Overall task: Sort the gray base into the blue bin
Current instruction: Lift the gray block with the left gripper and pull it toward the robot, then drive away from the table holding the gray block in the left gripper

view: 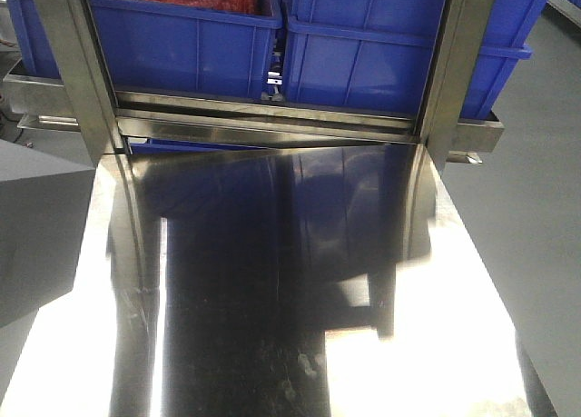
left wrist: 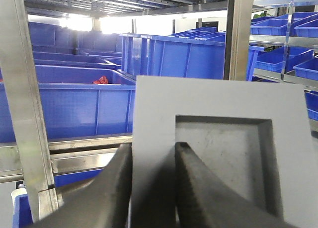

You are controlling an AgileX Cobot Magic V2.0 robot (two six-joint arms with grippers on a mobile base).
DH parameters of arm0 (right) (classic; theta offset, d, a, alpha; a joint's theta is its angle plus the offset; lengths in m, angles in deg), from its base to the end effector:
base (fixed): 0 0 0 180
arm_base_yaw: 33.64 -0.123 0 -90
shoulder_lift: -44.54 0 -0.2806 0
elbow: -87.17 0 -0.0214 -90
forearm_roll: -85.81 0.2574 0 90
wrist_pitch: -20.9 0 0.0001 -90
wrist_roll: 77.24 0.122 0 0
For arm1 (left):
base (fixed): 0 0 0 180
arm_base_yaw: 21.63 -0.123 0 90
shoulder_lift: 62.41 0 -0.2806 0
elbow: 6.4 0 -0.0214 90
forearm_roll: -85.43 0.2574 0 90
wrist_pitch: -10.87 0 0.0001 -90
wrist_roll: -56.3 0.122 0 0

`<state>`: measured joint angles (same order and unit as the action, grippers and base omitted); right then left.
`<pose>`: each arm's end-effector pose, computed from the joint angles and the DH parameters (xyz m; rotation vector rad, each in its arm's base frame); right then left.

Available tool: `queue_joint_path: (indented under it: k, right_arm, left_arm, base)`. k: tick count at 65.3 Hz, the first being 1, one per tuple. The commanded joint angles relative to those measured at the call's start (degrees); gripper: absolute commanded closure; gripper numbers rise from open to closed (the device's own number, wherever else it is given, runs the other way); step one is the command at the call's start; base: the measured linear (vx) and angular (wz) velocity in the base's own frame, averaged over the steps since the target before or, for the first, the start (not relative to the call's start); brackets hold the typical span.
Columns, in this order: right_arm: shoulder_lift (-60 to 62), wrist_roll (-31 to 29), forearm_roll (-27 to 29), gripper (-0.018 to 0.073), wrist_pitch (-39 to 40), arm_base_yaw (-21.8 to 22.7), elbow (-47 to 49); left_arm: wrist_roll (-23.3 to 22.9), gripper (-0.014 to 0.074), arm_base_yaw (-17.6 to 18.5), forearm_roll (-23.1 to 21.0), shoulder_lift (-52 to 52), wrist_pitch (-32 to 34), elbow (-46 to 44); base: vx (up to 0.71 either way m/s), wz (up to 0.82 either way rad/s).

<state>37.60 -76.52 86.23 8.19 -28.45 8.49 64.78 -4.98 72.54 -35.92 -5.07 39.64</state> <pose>0.0968 -0.0086 0.1801 0.0934 1.7139 -0.0512 0.1029 -0.0386 0.3498 0.2200 1.5311 -0.3322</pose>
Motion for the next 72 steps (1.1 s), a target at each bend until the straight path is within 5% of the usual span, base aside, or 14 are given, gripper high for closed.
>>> queue_joint_path:
  k: [1,72]
  right_arm:
    - [0.10,-0.72,-0.42,0.0564,4.23,-0.02,-0.12]
    - [0.10,-0.72,-0.42,0.0564,4.23,-0.02,-0.12]
  left_arm:
    - [-0.37,0.0559,0.31,-1.16,0.52,6.07,-1.64]
    - [-0.37,0.0559,0.31,-1.16,0.52,6.08,-1.64]
  base:
    - [0.00,0.00]
    - [0.00,0.00]
